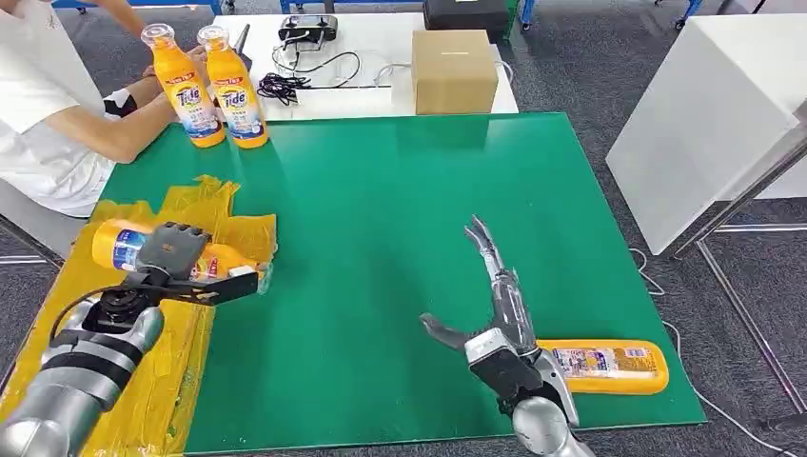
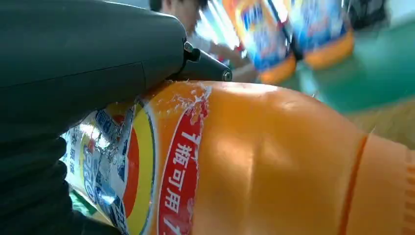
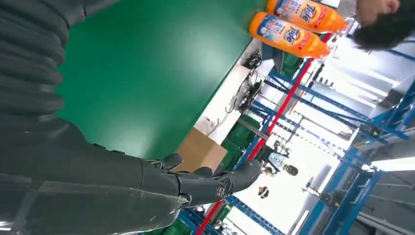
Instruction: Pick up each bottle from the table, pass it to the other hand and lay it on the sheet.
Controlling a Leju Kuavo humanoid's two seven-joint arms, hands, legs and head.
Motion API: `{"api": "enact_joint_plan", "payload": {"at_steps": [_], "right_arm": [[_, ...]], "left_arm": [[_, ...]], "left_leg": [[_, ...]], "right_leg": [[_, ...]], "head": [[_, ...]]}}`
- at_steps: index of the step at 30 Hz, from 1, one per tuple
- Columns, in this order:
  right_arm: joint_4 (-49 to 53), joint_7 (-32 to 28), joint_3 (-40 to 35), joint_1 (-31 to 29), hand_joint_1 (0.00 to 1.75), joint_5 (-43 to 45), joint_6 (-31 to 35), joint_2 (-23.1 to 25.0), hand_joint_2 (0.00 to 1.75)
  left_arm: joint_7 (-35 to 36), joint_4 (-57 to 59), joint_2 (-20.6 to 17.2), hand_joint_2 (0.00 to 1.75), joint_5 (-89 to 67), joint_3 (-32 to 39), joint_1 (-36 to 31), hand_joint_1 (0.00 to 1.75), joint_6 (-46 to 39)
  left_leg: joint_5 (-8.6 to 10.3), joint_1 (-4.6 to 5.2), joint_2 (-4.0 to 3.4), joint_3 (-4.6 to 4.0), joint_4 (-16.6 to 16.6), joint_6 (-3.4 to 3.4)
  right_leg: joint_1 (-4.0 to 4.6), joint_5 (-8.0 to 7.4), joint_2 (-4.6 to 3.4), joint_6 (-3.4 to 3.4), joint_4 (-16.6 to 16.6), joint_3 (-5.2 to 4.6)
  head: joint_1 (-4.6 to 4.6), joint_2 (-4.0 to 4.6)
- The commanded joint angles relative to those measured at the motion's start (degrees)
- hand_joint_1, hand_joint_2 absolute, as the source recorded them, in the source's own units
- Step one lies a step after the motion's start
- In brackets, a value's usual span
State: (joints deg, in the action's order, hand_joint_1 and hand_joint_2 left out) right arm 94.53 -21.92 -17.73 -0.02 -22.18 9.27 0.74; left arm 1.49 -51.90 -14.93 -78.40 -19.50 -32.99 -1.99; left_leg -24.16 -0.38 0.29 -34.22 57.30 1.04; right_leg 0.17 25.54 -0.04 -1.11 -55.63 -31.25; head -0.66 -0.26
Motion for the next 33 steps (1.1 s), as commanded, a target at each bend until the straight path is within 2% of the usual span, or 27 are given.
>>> {"api": "enact_joint_plan", "payload": {"at_steps": [1,3,5,6,10,13,14,15,19,25,28,33], "right_arm": [[-3.3,0.3,2.2,-1.7,0.00,0.0,0.3,1.0,1.75],[-3.3,0.3,2.2,-1.7,0.00,0.0,0.3,1.0,1.75],[-3.3,0.3,2.2,-1.7,0.00,0.0,0.3,1.0,1.75],[-4.0,0.4,1.9,-2.3,0.00,0.2,-0.1,1.0,1.75],[-6.3,0.3,0.8,-3.8,0.00,0.6,0.2,0.8,1.75],[-7.2,0.3,-0.1,-4.7,0.00,0.7,0.4,0.6,1.75],[-7.3,0.3,-0.3,-4.8,0.00,0.7,0.5,0.6,1.75],[-7.4,0.3,-0.3,-4.8,0.00,0.7,0.5,0.6,1.75],[-7.5,0.4,-0.4,-4.6,0.00,0.8,0.7,0.6,1.75],[-8.4,0.7,-0.8,-4.6,0.00,0.9,0.7,0.3,1.75],[-9.4,0.5,-1.4,-5.2,0.00,1.6,0.9,-0.2,1.75],[-9.7,0.4,-1.5,-5.1,0.00,2.5,1.3,-0.8,1.75]], "left_arm": [[-1.3,18.9,-2.3,1.75,0.8,-9.1,-10.6,1.75,4.4],[-1.3,18.9,-2.3,1.75,0.8,-9.1,-10.6,1.75,4.4],[-1.3,18.9,-2.3,1.75,0.8,-9.1,-10.6,1.75,4.4],[-5.0,20.7,-2.0,1.75,3.7,-8.3,-10.4,1.75,10.3],[-8.9,24.2,-3.4,1.75,7.0,-11.3,-9.6,1.75,11.9],[-8.6,25.4,-4.0,1.75,8.7,-13.0,-9.4,1.75,12.2],[-7.9,25.5,-3.7,1.75,9.4,-13.1,-9.1,1.47,11.8],[-7.2,25.4,-3.5,1.75,9.8,-12.8,-8.8,0.00,10.8],[-4.9,25.3,-1.8,1.75,11.7,-11.4,-7.7,0.00,8.4],[-9.9,22.1,-1.4,1.75,18.7,-7.6,-5.7,0.00,7.6],[-17.5,15.2,-3.5,1.75,27.4,-5.3,-1.6,0.00,10.7],[-18.2,2.9,-5.3,1.75,37.8,-3.7,5.3,0.00,11.9]], "left_leg": [[-0.02,-0.01,-0.01,0.05,0.0,-0.01],[-0.14,-0.06,-0.02,0.31,0.0,-0.03],[-0.09,-0.04,-0.02,0.23,0.0,-0.03],[-0.07,-0.04,-0.05,0.16,0.0,-0.02],[-0.06,-0.01,-0.18,0.28,-0.1,-0.03],[-0.05,-0.01,-0.21,0.29,-0.1,-0.04],[-0.05,0.00,-0.20,0.33,-0.1,-0.04],[-0.04,0.02,-0.17,0.34,-0.1,-0.03],[-0.05,0.07,-0.18,0.59,-0.2,-0.05],[0.00,0.09,-0.14,0.68,-0.2,-0.05],[-0.02,0.06,-0.15,0.70,-0.2,-0.05],[-0.05,0.08,-0.17,0.84,-0.2,-0.03]], "right_leg": [[0.01,0.02,0.00,-0.02,0.0,0.07],[0.06,0.11,0.01,-0.05,0.1,0.37],[0.02,0.07,0.00,-0.04,0.1,0.28],[0.03,0.04,-0.03,-0.03,0.1,0.20],[-0.02,0.00,-0.17,-0.03,0.1,0.27],[-0.02,-0.01,-0.19,-0.03,0.1,0.28],[-0.02,-0.02,-0.20,-0.02,0.1,0.33],[-0.04,-0.02,-0.19,-0.03,0.1,0.34],[-0.04,-0.01,-0.19,-0.03,0.2,0.55],[-0.05,-0.05,-0.13,-0.03,0.1,0.61],[-0.03,-0.04,-0.16,-0.03,0.1,0.63],[-0.05,-0.02,-0.20,-0.05,0.1,0.80]], "head": [[0.02,0.00],[0.00,0.00],[0.02,0.00],[0.00,0.00],[0.00,0.00],[0.00,0.00],[0.00,0.00],[0.00,0.00],[0.00,0.00],[0.02,0.00],[0.02,0.00],[0.04,0.00]]}}
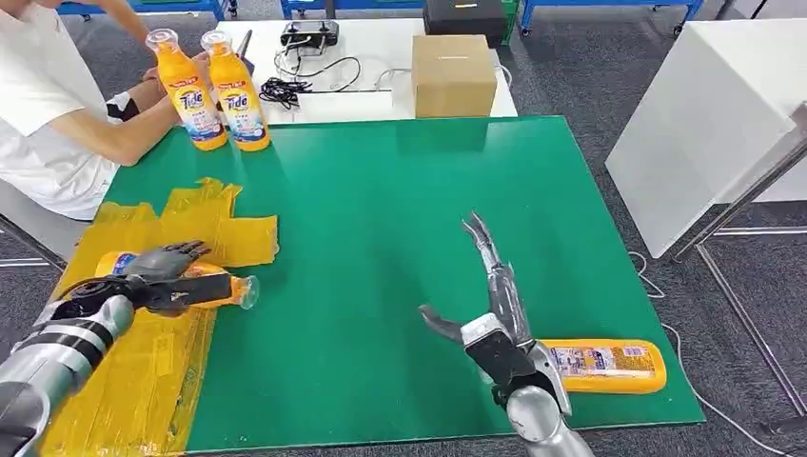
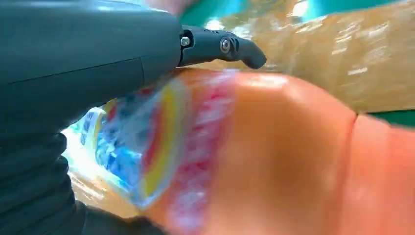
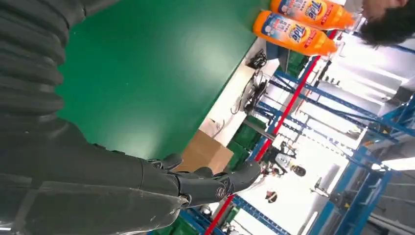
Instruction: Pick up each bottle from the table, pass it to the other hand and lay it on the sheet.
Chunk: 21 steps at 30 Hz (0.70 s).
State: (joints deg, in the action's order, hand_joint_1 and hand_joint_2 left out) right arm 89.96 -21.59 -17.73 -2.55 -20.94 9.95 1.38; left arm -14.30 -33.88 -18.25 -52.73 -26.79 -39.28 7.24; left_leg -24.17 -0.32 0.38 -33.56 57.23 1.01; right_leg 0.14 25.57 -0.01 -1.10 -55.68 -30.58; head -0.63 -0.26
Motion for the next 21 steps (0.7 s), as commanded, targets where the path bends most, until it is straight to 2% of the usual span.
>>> {"api": "enact_joint_plan", "payload": {"at_steps": [1,4,6,8,18,21], "right_arm": [[-5.2,0.0,-1.5,-2.6,0.00,1.4,0.7,-1.5,1.75],[-5.0,0.0,-1.4,-2.4,0.00,1.4,0.9,-1.5,1.75],[-5.0,0.0,-1.4,-2.5,0.00,1.5,0.9,-1.7,1.75],[-5.2,0.0,-1.3,-2.4,0.00,1.9,0.9,-1.9,1.75],[-5.2,-0.1,-1.3,-2.4,0.00,1.9,0.9,-1.9,1.75],[-5.0,-0.1,-0.9,-1.6,0.00,2.2,1.0,-2.2,1.75]], "left_arm": [[-2.4,-16.6,-2.1,1.75,13.5,3.5,12.7,0.00,2.6],[-3.3,-20.1,-1.6,1.75,16.4,4.4,14.7,0.00,1.2],[-7.2,-25.6,-2.4,1.75,20.1,5.5,17.1,0.00,1.4],[-7.4,-29.9,-3.3,1.75,22.4,6.6,19.0,0.00,2.5],[-7.2,-30.3,-3.4,1.75,22.5,6.8,19.1,0.00,2.6],[-12.2,-35.9,-2.0,1.75,27.7,10.9,21.8,0.00,2.2]], "left_leg": [[-0.03,0.03,-0.18,0.11,-0.1,0.02],[-0.06,0.01,-0.32,0.17,-0.1,0.01],[-0.04,0.06,-0.24,0.09,-0.1,0.00],[-0.05,0.06,-0.18,0.05,-0.1,0.00],[-0.08,0.01,-0.06,-0.17,0.0,-0.03],[-0.08,0.02,-0.11,-0.23,0.0,-0.02]], "right_leg": [[-0.03,-0.03,-0.16,-0.06,0.1,0.05],[-0.03,-0.05,-0.29,-0.07,0.2,0.11],[-0.08,-0.02,-0.18,-0.04,0.1,0.03],[-0.12,-0.01,-0.15,-0.03,0.1,-0.01],[-0.07,0.04,-0.06,-0.03,0.1,-0.18],[-0.04,0.02,-0.12,-0.04,0.1,-0.25]], "head": [[0.00,0.00],[0.00,0.00],[0.00,0.00],[0.00,0.00],[-0.02,0.00],[0.00,0.00]]}}
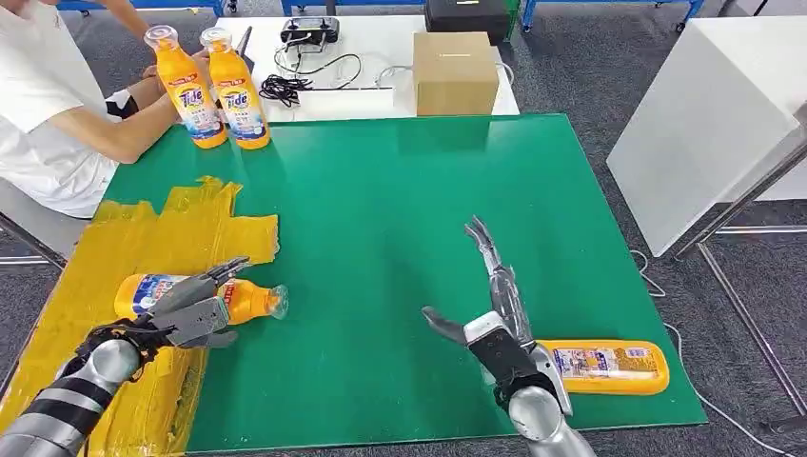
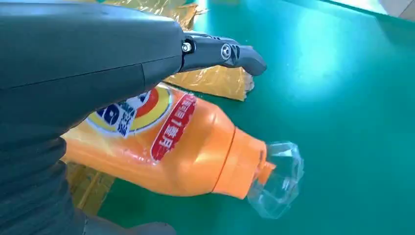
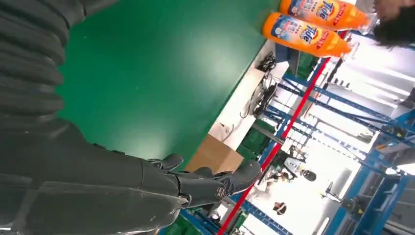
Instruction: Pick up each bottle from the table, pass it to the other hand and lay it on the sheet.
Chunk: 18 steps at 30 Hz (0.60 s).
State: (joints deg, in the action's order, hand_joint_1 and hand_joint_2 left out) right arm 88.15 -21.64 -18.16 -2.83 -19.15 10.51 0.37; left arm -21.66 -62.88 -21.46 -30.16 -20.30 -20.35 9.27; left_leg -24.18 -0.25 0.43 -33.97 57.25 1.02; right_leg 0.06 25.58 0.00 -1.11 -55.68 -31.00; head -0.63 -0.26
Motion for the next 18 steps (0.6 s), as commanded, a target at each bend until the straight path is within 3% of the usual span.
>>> {"api": "enact_joint_plan", "payload": {"at_steps": [1,6,12,15,18], "right_arm": [[-2.8,0.0,-0.1,-0.8,0.00,0.5,0.5,-1.3,1.75],[0.3,-0.6,0.8,1.9,0.00,-2.2,1.4,-2.2,1.75],[8.5,2.2,-1.3,6.2,0.00,-19.3,1.6,-8.9,1.75],[11.7,3.5,-1.5,9.8,0.00,-28.7,1.3,-14.0,1.75],[11.9,3.4,-1.3,10.1,0.00,-28.8,1.4,-14.2,1.75]], "left_arm": [[-5.4,-10.9,2.1,1.75,6.2,6.2,4.7,0.00,-0.2],[-11.5,-22.3,10.7,1.75,14.3,12.8,10.5,0.00,-0.2],[-14.5,-32.9,20.4,1.75,27.9,17.2,17.0,0.00,4.2],[-13.7,-34.1,23.2,1.75,34.3,19.0,18.7,0.00,7.5],[-13.7,-34.1,23.2,1.75,34.3,19.0,18.8,0.00,7.6]], "left_leg": [[-0.05,-0.03,-0.10,0.05,0.0,-0.01],[-0.05,-0.01,0.07,0.04,0.0,0.02],[-0.14,0.05,-0.01,-0.04,0.0,0.07],[-0.16,0.08,0.09,-0.01,0.0,0.09],[-0.20,0.10,0.08,-0.02,0.0,0.13]], "right_leg": [[0.04,0.01,-0.06,-0.03,0.1,0.06],[0.00,0.07,0.14,-0.08,0.1,0.07],[-0.12,0.10,0.06,-0.10,0.1,0.02],[-0.12,0.12,0.16,-0.10,0.2,0.09],[-0.13,0.12,0.15,-0.07,0.2,0.06]], "head": [[-0.02,0.00],[0.00,0.00],[0.00,0.00],[0.00,0.00],[-0.02,0.00]]}}
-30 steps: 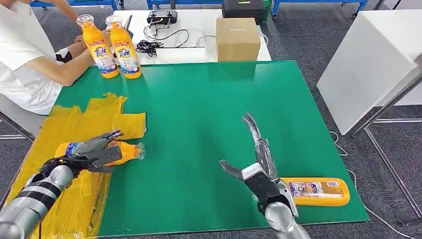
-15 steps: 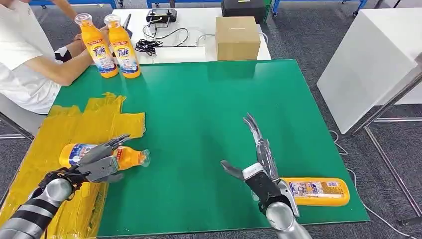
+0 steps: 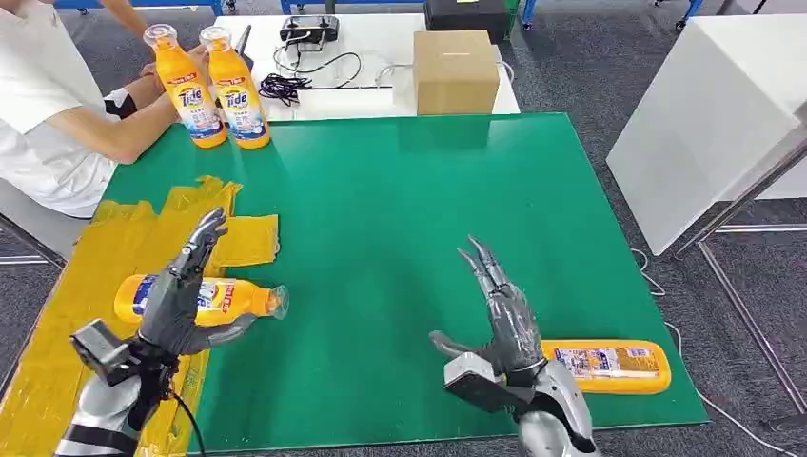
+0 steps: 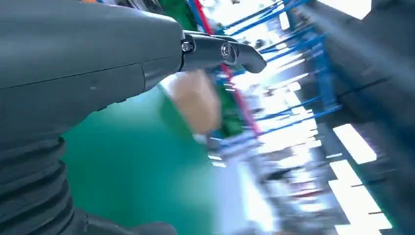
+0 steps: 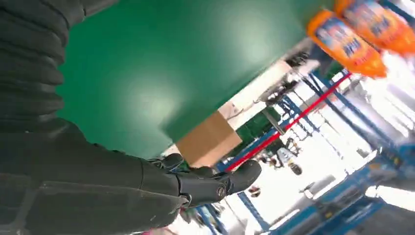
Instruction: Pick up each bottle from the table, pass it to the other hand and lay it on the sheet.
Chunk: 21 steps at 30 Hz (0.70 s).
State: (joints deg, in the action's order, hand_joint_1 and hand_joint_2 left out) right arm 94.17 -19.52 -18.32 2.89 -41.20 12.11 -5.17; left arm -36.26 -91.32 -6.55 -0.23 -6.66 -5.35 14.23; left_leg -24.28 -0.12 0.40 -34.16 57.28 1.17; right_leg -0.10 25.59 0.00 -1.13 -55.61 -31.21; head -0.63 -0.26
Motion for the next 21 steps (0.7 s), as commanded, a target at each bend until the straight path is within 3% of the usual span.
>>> {"api": "enact_joint_plan", "payload": {"at_steps": [1,3,4,6,10,13,17,21], "right_arm": [[5.6,1.2,-1.1,4.2,0.00,-6.8,-0.2,-8.5,1.75],[5.4,1.1,-1.2,4.0,0.00,-6.8,-0.2,-8.3,1.75],[5.4,3.7,-1.9,3.9,0.00,-13.5,0.8,-9.7,1.75],[7.3,6.2,-1.2,6.3,0.00,-16.5,0.1,-14.9,1.75],[12.9,5.9,6.0,13.0,0.00,-12.2,-0.8,-23.7,1.75],[16.5,4.1,13.4,17.4,0.00,-7.6,-6.0,-29.5,1.75],[16.9,7.9,22.0,21.4,0.00,-10.0,-12.1,-32.8,1.75],[12.0,11.2,22.8,21.1,0.00,-11.7,-14.7,-33.4,1.75]], "left_arm": [[0.9,-5.3,8.2,1.75,4.2,5.5,3.5,0.00,2.7],[0.9,-5.2,8.2,1.75,4.3,5.6,3.4,0.00,2.7],[1.5,-5.0,9.1,1.75,5.9,6.5,3.4,0.00,3.4],[3.2,-5.6,10.8,1.75,9.7,8.0,4.7,0.00,3.8],[3.8,-5.4,12.1,1.75,12.4,9.1,6.2,0.00,3.5],[2.0,-5.5,13.0,1.75,16.7,10.6,6.0,0.00,5.0],[2.2,-8.0,14.2,1.75,19.4,13.1,6.6,0.00,6.6],[2.3,-8.0,15.3,1.75,19.7,12.2,6.6,0.00,7.3]], "left_leg": [[-0.08,0.00,0.06,0.11,0.0,0.01],[-0.09,-0.02,0.00,0.10,0.0,-0.01],[-0.09,-0.03,-0.05,0.10,0.0,-0.02],[-0.08,-0.01,-0.02,0.13,0.0,-0.01],[-0.06,0.03,0.19,0.12,0.0,0.05],[-0.08,0.08,0.23,0.02,0.0,0.07],[-0.20,0.10,0.23,0.03,0.1,0.14],[-0.30,0.13,0.11,0.22,0.1,0.18]], "right_leg": [[0.00,0.07,0.07,-0.04,0.1,0.16],[0.04,0.06,0.01,-0.04,0.0,0.16],[0.05,0.04,-0.04,-0.02,0.0,0.14],[0.04,0.05,-0.01,-0.03,0.0,0.15],[-0.01,0.09,0.20,-0.07,0.0,0.16],[-0.06,0.12,0.22,-0.09,0.0,0.09],[-0.07,0.22,0.23,-0.17,-0.1,0.14],[-0.11,0.24,0.12,-0.24,0.1,0.33]], "head": [[0.00,0.00],[-0.02,0.00],[0.00,0.00],[0.00,0.00],[0.02,0.00],[0.02,0.00],[0.00,0.00],[0.02,0.00]]}}
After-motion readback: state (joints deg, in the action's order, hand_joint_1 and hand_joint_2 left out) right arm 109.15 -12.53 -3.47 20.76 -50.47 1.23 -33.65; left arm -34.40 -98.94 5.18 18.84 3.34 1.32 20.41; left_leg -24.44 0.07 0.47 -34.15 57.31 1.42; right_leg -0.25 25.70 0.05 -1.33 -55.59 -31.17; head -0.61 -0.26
